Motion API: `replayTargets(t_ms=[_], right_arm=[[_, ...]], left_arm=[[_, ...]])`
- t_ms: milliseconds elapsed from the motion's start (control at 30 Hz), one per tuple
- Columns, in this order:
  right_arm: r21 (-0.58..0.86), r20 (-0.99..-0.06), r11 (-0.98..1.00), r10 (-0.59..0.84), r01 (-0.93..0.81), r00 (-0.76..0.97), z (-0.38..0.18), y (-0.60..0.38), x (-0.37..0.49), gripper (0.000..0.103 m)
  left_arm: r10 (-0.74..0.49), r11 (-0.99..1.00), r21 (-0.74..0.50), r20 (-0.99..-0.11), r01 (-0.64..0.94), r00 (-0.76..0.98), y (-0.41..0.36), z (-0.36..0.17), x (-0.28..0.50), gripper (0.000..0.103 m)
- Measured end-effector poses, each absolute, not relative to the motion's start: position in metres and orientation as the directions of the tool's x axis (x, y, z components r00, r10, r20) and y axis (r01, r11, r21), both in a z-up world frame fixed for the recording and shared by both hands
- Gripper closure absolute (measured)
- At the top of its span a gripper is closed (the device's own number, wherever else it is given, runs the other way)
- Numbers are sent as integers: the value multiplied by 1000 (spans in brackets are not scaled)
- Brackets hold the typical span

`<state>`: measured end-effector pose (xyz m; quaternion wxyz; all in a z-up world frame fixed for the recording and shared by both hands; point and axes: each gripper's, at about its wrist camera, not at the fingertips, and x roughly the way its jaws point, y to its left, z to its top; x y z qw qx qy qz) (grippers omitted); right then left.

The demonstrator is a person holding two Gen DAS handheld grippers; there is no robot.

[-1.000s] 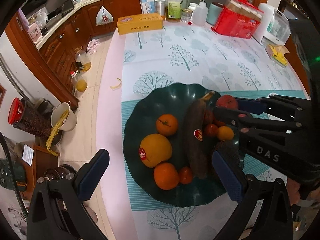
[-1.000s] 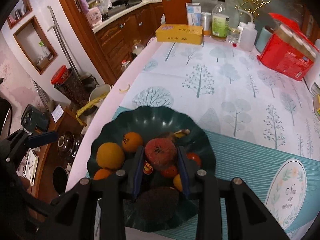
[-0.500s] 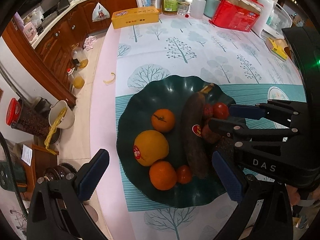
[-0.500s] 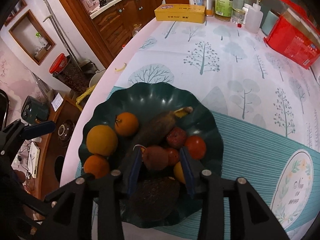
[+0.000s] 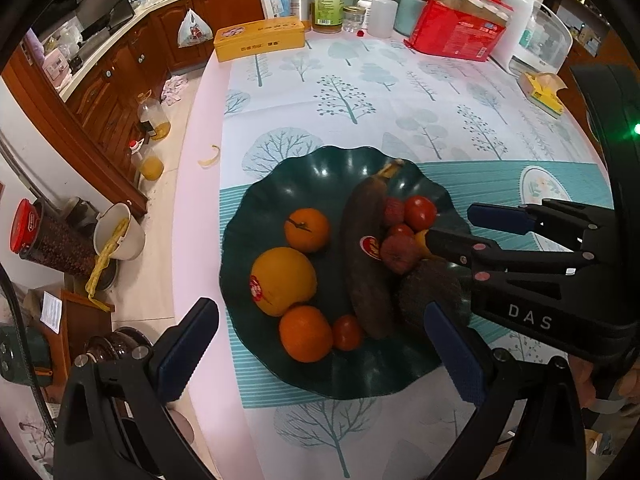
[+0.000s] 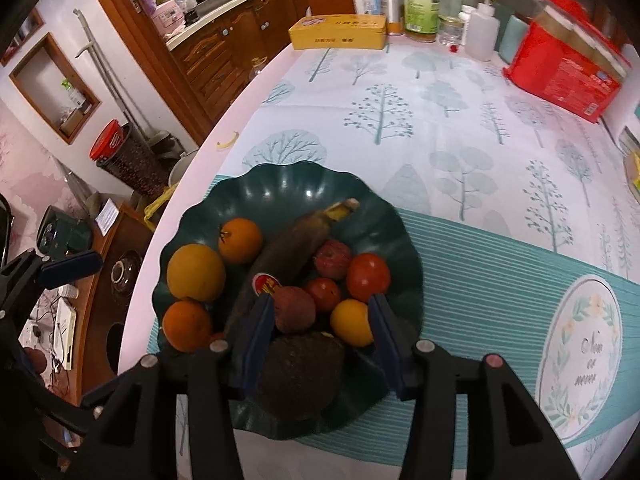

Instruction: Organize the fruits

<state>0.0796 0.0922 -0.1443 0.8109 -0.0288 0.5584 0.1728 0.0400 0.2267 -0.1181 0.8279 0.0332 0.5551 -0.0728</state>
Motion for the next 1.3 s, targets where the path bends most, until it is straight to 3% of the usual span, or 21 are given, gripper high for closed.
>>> replayTargets(t_ms=[433, 833, 1300], right_arm=[[141, -915, 966, 211, -218, 345, -129, 35, 33, 54], [100, -870, 975, 182, -197, 458, -70, -53, 0, 53], [102, -844, 975, 191, -199, 502, -45, -146, -10, 48]], left_arm=[[-137, 973, -52, -913, 223, 384, 179, -101, 12, 1], [-163, 984, -110, -878, 142, 451, 96, -61, 4, 1], [-57, 998, -42, -846, 40, 531, 12, -42, -17, 1]])
